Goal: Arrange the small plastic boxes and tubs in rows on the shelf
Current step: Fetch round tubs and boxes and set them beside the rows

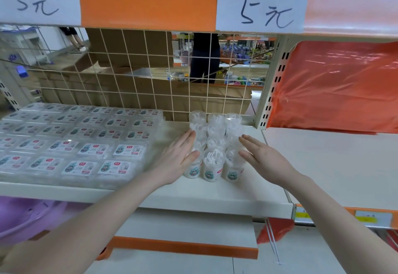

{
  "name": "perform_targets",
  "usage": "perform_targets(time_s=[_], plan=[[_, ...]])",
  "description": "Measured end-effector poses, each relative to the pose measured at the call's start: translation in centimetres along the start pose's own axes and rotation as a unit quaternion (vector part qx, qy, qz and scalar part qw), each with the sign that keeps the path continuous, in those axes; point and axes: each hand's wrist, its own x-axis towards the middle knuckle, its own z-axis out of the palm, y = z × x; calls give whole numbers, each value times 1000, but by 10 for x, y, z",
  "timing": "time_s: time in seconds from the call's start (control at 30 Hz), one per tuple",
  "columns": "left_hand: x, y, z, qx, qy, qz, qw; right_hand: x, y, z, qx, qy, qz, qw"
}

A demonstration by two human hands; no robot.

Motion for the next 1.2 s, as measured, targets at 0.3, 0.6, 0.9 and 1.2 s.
perform_targets(time_s=[0.3, 0.6, 0.9, 1.2], plan=[[60, -13, -31, -144, 11, -124, 982, 44, 13, -16, 23, -27, 90, 995], [67, -12, -20, -90, -62, -108, 988, 57, 12, -7, 3, -47, 106, 993], [96, -26, -31, -84, -12, -95, 992, 79, 24, -19, 2, -31, 83, 996], [132, -29, -27, -95, -45, -91, 990, 109, 24, -13, -36, -42, 85, 995]])
